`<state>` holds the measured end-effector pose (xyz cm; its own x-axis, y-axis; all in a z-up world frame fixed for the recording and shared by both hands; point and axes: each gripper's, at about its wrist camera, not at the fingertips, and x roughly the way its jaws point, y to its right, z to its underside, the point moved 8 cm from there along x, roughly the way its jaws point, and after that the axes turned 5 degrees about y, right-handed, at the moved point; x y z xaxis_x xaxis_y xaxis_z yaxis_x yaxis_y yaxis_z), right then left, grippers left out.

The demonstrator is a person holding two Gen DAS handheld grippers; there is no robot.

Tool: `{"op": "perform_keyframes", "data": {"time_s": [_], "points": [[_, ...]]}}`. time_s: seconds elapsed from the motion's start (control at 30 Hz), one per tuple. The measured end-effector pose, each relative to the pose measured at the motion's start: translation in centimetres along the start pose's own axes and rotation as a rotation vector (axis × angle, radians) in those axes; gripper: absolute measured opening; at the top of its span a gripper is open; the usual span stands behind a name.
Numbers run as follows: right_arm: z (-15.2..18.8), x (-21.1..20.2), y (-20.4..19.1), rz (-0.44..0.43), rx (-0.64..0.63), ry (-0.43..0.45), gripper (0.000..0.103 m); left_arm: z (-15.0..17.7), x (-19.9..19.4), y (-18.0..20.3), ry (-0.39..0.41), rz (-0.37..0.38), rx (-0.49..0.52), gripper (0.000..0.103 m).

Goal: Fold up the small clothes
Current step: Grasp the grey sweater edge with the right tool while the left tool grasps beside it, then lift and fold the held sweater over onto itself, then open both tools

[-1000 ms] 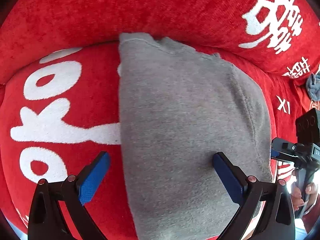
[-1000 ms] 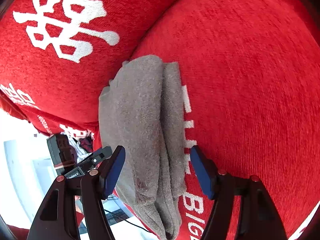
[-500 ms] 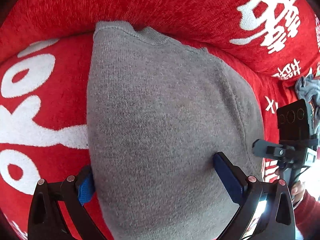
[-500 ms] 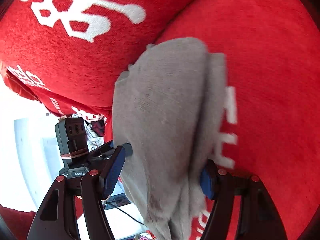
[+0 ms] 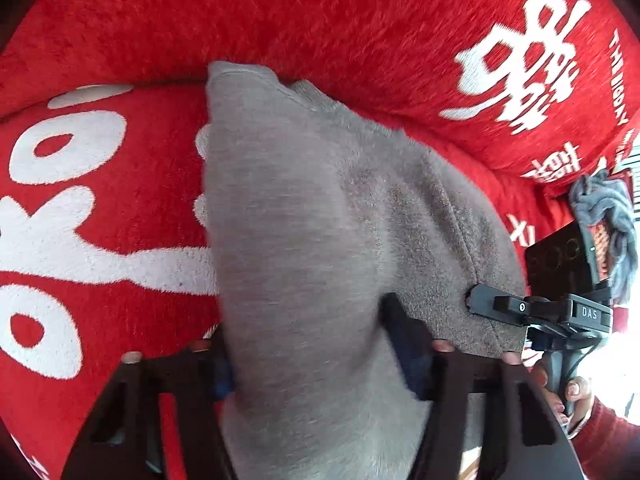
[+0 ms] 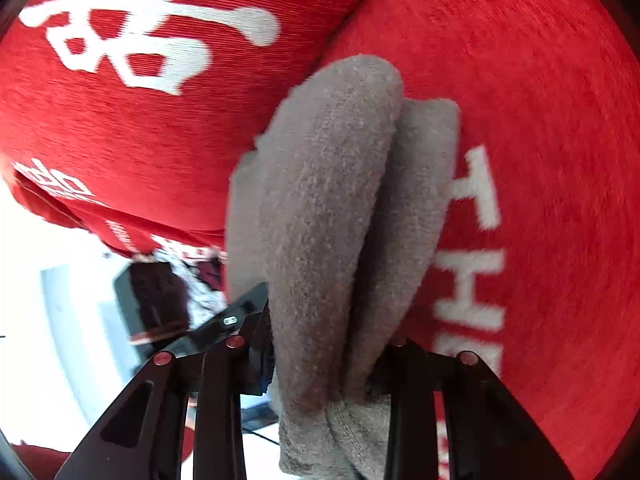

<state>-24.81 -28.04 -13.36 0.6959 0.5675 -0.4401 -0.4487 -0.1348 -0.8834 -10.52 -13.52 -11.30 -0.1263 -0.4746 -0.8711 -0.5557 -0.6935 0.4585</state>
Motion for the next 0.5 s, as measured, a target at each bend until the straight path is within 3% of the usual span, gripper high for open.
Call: {"op": "perform_keyframes", "data": {"time_s": [0.13,0.5], "points": [[1.1,-0.1,-2.4,-0.058,0.011,0.002,0.034,0.0,-2.0,0.3,-0.005,0.055,-0.009,0.052],[6.5,0.9,-10.2,-0.109,-0.056,0.015,0.034,1.9,-11.0,-0.5,0.061,0.067,0.055,0.052]]}}
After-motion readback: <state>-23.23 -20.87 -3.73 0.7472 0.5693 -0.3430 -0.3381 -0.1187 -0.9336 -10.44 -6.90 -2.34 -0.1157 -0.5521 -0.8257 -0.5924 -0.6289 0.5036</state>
